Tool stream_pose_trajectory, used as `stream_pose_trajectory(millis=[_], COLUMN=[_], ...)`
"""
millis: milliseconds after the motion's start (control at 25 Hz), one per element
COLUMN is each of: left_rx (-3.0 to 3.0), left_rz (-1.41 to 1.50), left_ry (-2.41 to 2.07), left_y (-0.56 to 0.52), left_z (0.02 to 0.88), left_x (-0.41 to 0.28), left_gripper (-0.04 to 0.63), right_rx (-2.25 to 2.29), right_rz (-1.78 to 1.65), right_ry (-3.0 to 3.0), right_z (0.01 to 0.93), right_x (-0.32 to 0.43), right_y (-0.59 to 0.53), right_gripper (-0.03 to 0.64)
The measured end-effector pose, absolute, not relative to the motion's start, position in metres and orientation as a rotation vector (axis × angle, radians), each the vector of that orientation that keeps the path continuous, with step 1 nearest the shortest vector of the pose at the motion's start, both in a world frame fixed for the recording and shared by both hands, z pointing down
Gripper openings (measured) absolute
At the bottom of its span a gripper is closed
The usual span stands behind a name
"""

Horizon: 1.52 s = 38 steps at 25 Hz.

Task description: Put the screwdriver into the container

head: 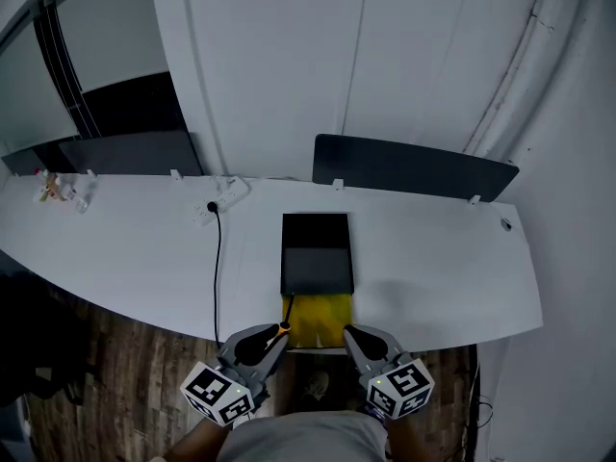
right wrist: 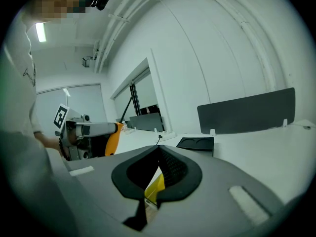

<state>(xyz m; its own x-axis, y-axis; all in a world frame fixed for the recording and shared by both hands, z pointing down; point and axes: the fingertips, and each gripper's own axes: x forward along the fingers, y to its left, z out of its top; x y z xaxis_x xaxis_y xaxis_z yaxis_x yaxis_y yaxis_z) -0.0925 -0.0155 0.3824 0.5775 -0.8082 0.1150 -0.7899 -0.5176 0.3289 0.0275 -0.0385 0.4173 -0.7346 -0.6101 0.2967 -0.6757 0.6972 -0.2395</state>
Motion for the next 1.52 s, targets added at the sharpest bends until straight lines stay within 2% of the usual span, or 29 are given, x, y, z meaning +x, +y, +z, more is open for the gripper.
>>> stream_pose_trajectory(millis=[600,1520], left_rx=[2.421,2.467], left_rz=[-0.048,0.104], left_ry=[-1.388,-1.178], left_y=[-0.061,-0.096], left_z=[0.389,0.407], left_x=[-0.071,-0.073], left_gripper=[0.069,0.069], right_rx=[0.902,1.092], right_rz=[0.498,0.578], right_ry=[-2.740,-2.659], right_z=[0.425,0.431], right_x=[0.044,0.045], right_y=[-0.088,-0.099], right_gripper=[0.015,0.014])
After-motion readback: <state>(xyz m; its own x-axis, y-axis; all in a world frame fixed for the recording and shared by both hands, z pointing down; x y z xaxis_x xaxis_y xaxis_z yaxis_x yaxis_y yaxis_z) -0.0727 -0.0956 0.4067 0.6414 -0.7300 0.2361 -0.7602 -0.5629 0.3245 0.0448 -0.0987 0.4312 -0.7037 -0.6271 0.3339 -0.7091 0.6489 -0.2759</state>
